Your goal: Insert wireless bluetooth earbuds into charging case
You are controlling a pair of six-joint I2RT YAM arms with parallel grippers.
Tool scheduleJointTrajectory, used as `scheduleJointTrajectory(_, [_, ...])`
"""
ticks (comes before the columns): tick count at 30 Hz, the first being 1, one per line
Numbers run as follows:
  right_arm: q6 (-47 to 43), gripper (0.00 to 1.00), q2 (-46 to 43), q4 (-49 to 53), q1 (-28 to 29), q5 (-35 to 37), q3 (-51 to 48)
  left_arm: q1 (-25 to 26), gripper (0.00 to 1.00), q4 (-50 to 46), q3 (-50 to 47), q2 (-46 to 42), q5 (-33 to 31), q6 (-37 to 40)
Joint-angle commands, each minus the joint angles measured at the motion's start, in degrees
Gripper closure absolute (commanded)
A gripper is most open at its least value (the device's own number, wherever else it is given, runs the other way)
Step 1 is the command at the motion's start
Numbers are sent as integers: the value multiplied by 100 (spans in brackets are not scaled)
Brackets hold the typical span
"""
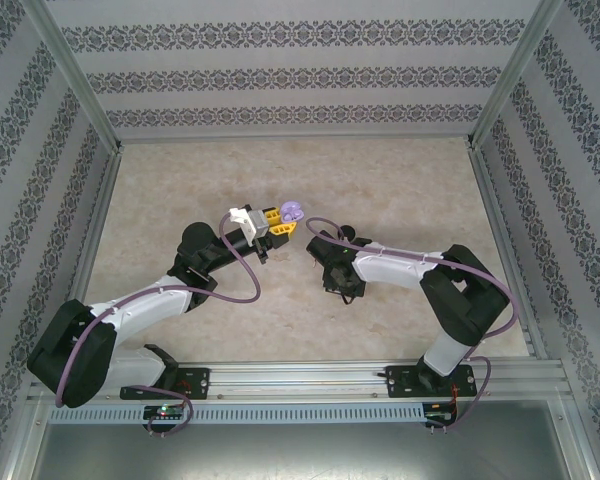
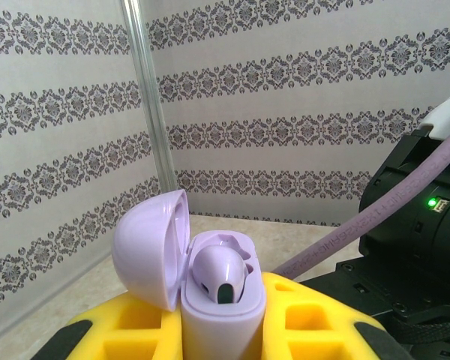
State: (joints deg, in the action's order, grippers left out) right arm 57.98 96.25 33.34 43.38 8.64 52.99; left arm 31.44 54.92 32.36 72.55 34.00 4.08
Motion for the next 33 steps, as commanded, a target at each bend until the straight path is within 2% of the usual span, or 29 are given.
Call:
scheduleJointTrajectory(1, [38,75,11,-178,-1,37,-248,29,100,199,17,-70,2,25])
scheduleJointTrajectory(11, [38,82,-491,-250,-6,51,-419,29,100,219,63,0,-25,-34])
scheduleJointTrajectory(22, [-180,82,-1949,37,-308,299,-377,29,100,138,211,101,1,-34])
scheduleJointTrajectory(28, [-777,82,-2718,199,-713,280,182,29,100,34,318,203,78,22])
scheduleJointTrajectory(33, [-1426,81,-2938,225,-923,203,1076,29,100,-34,431,351,175,52])
